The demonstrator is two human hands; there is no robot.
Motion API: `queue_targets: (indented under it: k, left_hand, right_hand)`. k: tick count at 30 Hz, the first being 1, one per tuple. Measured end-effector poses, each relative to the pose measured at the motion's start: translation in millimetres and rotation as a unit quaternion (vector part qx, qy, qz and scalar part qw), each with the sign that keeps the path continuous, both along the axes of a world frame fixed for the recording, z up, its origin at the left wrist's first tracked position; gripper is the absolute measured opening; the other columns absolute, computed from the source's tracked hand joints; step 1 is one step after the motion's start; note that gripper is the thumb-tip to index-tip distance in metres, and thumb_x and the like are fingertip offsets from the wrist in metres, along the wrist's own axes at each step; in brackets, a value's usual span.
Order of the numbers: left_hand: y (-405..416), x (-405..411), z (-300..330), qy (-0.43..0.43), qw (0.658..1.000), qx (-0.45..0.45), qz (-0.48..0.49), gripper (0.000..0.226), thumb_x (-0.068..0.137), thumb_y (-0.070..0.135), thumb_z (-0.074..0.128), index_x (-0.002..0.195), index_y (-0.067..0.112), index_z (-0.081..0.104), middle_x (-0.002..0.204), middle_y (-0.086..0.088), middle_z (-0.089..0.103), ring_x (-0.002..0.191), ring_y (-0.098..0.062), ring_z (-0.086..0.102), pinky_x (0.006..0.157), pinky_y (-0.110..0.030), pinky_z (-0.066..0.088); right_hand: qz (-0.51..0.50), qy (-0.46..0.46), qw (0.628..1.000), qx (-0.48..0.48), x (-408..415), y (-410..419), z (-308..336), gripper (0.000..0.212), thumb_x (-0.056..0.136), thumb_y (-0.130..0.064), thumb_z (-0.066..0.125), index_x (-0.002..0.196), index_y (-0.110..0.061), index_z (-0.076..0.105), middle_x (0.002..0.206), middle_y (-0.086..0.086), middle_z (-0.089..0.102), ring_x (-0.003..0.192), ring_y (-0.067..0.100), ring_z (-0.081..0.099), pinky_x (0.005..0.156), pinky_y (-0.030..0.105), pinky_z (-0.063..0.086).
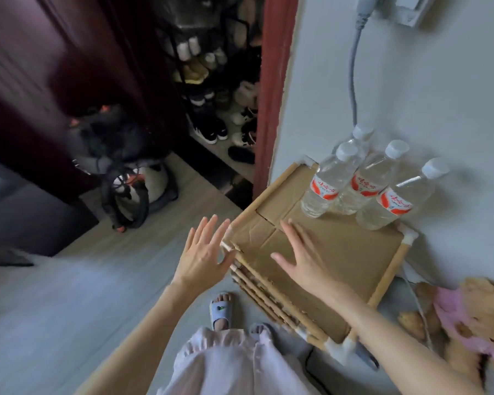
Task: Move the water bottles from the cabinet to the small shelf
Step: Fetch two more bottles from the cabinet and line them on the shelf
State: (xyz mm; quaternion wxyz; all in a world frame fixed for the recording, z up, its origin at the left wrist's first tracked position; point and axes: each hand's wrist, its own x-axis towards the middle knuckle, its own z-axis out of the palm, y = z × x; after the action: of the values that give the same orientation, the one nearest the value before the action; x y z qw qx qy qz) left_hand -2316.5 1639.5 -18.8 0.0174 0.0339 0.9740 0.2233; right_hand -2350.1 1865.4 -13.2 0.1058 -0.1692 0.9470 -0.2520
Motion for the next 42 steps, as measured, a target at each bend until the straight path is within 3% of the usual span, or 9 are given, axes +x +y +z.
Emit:
queue_targets:
  k: [5, 8, 13, 18, 21, 26, 30, 34, 42]
  left_hand:
    - [-70.5, 81.6, 16.1, 0.020, 0.986, -0.036, 0.161, 0.058, 0.088, 0.043, 0.046, 0.139, 0.022, 0.028, 0.147, -0.013, 0.030, 0.138, -0.034, 0.018, 0.110, -0.052, 0.022]
    - [-107.7, 144.2, 20.8, 0.023, 0.961, -0.028, 0.275, 0.060, 0.084, 0.051, 0.033, 0.137, 0.022, 0.031, 0.145, -0.013, 0.034, 0.136, -0.035, 0.023, 0.106, -0.053, 0.026]
    - [-169.7, 257.8, 19.1, 0.017, 0.894, -0.005, 0.448, 0.066, 0.082, 0.057, 0.026, 0.139, 0.025, 0.027, 0.148, -0.009, 0.028, 0.140, -0.029, 0.014, 0.110, -0.046, 0.016]
    - [-235.3, 392.7, 2.2, -0.020, 0.819, 0.004, 0.574, 0.064, 0.080, 0.053, 0.031, 0.136, 0.021, 0.037, 0.143, -0.014, 0.037, 0.135, -0.035, 0.026, 0.107, -0.050, 0.023]
    - [-275.0, 468.8, -5.0, -0.044, 0.772, -0.005, 0.634, 0.066, 0.079, 0.053, 0.031, 0.134, 0.018, 0.040, 0.140, -0.016, 0.040, 0.133, -0.037, 0.029, 0.105, -0.054, 0.025]
    - [-323.2, 559.7, 1.1, -0.051, 0.696, -0.014, 0.716, 0.066, 0.080, 0.054, 0.029, 0.135, 0.018, 0.037, 0.142, -0.014, 0.038, 0.135, -0.033, 0.027, 0.108, -0.051, 0.022]
    - [-351.8, 604.2, 1.5, -0.073, 0.658, -0.019, 0.749, 0.061, 0.082, 0.050, 0.032, 0.133, 0.018, 0.040, 0.137, -0.014, 0.046, 0.129, -0.034, 0.038, 0.103, -0.053, 0.029]
    - [-384.5, 640.9, -2.4, -0.086, 0.617, -0.020, 0.782, 0.060, 0.089, 0.057, 0.017, 0.132, 0.020, 0.039, 0.133, -0.013, 0.051, 0.124, -0.034, 0.044, 0.099, -0.054, 0.033]
    - [-516.9, 736.0, 20.8, -0.029, 0.463, -0.024, 0.886, 0.062, 0.082, 0.049, 0.031, 0.133, 0.015, 0.040, 0.139, -0.015, 0.043, 0.131, -0.035, 0.034, 0.104, -0.050, 0.029]
  right_hand:
    - [0.157, 0.052, 0.986, 0.016, 1.5, -85.7, 14.3, 0.077, 0.078, -0.062, 0.029, 0.143, -0.020, 0.019, 0.151, 0.006, 0.022, 0.139, 0.022, 0.019, 0.111, 0.033, 0.010]
    - [0.266, 0.064, 0.962, 0.024, 20.6, -152.2, 20.0, 0.075, 0.083, -0.061, 0.032, 0.144, -0.020, 0.016, 0.152, 0.006, 0.018, 0.141, 0.021, 0.013, 0.113, 0.034, 0.006]
    - [0.414, 0.083, 0.906, 0.003, 87.5, -279.8, 27.1, 0.076, 0.079, -0.060, 0.026, 0.142, -0.017, 0.024, 0.148, 0.010, 0.030, 0.138, 0.026, 0.023, 0.112, 0.037, 0.009]
    - [0.516, 0.082, 0.853, -0.009, 186.5, -410.7, 18.3, 0.070, 0.083, -0.053, 0.044, 0.140, -0.015, 0.030, 0.145, 0.012, 0.035, 0.136, 0.028, 0.029, 0.111, 0.040, 0.013]
    - [0.569, 0.078, 0.819, -0.015, 249.4, -478.4, 10.0, 0.068, 0.084, -0.042, 0.057, 0.141, -0.016, 0.028, 0.146, 0.012, 0.033, 0.137, 0.028, 0.025, 0.112, 0.041, 0.014]
    - [0.637, 0.093, 0.765, -0.018, 327.1, -575.6, 8.0, 0.069, 0.085, -0.045, 0.055, 0.141, -0.015, 0.028, 0.146, 0.013, 0.033, 0.137, 0.029, 0.027, 0.112, 0.045, 0.019]
    - [0.683, 0.094, 0.724, -0.025, 376.6, -650.5, 13.0, 0.069, 0.085, -0.045, 0.054, 0.141, -0.015, 0.028, 0.147, 0.014, 0.031, 0.137, 0.029, 0.025, 0.113, 0.044, 0.017]
    - [0.727, 0.093, 0.679, -0.034, 425.9, -730.5, 14.8, 0.069, 0.084, -0.045, 0.055, 0.141, -0.015, 0.029, 0.146, 0.015, 0.032, 0.137, 0.030, 0.026, 0.112, 0.045, 0.018]
    - [0.798, 0.083, 0.594, -0.063, 550.4, -918.0, 24.3, 0.069, 0.084, -0.042, 0.057, 0.140, -0.013, 0.029, 0.145, 0.016, 0.034, 0.136, 0.033, 0.026, 0.110, 0.047, 0.020]
